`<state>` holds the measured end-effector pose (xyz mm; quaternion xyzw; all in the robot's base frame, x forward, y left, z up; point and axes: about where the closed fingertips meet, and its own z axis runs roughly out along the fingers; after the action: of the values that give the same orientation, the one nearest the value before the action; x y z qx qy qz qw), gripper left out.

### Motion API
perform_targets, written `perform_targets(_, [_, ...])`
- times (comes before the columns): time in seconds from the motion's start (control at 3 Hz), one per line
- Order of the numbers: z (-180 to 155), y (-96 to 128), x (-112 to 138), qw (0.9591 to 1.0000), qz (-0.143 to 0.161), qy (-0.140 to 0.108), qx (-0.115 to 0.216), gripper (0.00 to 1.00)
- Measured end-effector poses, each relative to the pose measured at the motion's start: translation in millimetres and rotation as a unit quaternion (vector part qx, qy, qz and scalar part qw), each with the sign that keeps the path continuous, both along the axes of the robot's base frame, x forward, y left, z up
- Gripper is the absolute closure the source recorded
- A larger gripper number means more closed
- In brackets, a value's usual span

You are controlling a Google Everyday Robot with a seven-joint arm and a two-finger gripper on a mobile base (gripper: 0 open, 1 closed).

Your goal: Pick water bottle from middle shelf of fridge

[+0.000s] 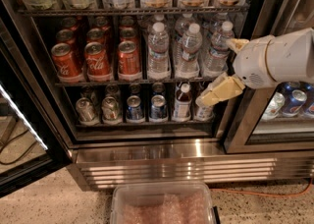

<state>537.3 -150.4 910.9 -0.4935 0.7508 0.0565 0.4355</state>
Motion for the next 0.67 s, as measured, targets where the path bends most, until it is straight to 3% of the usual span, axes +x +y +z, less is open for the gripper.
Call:
perform_targets(0.33, [0.0, 0.0, 0.0, 1.0000, 0.000, 0.000, 0.000, 0.14])
perform_targets(0.67, [10.0, 3.3, -5.4, 0.9991, 0.011, -0.036, -0.018, 0.00])
